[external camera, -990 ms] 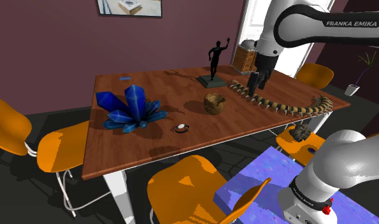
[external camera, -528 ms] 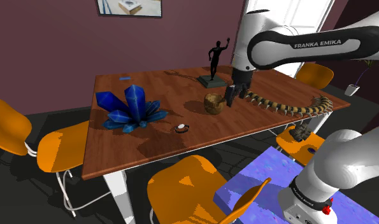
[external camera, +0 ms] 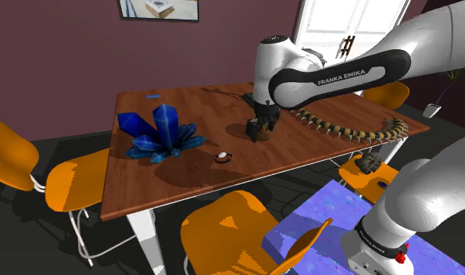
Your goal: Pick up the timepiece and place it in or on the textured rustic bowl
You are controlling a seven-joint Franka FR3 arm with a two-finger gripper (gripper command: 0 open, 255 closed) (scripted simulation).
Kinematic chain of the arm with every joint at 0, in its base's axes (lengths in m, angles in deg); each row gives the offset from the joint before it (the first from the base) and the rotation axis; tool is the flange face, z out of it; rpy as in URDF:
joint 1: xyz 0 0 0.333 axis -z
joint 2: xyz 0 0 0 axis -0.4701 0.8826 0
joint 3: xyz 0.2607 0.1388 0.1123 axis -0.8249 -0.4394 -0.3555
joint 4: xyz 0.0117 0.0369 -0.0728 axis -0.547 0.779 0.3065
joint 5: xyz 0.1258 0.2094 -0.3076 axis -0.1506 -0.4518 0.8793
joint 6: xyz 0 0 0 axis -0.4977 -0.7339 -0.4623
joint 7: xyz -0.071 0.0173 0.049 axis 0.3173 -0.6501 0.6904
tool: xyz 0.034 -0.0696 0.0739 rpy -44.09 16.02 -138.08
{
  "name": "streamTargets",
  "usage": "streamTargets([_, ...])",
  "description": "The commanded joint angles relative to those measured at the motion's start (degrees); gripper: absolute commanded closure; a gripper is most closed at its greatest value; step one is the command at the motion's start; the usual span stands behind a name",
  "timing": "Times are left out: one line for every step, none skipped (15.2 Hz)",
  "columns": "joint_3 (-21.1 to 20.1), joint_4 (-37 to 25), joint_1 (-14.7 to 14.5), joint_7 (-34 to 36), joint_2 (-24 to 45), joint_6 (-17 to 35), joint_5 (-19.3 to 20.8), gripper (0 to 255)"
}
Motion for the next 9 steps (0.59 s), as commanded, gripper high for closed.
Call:
streamTargets([-2.2, -2.06, 0.1, 4.2, 4.27, 1.87, 2.23, 0])
streamTargets([-3.12, -3.2, 0.17, 6.22, 6.5, 2.66, 3.6, 0])
streamTargets([-3.98, -4.44, 0.2, 8.29, 8.79, 3.34, 5.1, 0])
streamTargets([-4.74, -5.78, 0.16, 10.4, 11.13, 3.9, 6.72, 0])
streamTargets([-5.38, -7.22, 0.03, 12.53, 13.52, 4.33, 8.45, 0])
streamTargets([-5.94, -8.76, -0.16, 14.66, 15.95, 4.63, 10.25, 0])
streamTargets([-6.35, -10.4, -0.48, 16.77, 18.42, 4.81, 12.11, 0])
streamTargets([-6.65, -12.14, -0.91, 18.83, 20.91, 4.86, 14.0, 0])
streamTargets([-6.82, -13.97, -1.44, 20.83, 23.43, 4.79, 15.88, 0])
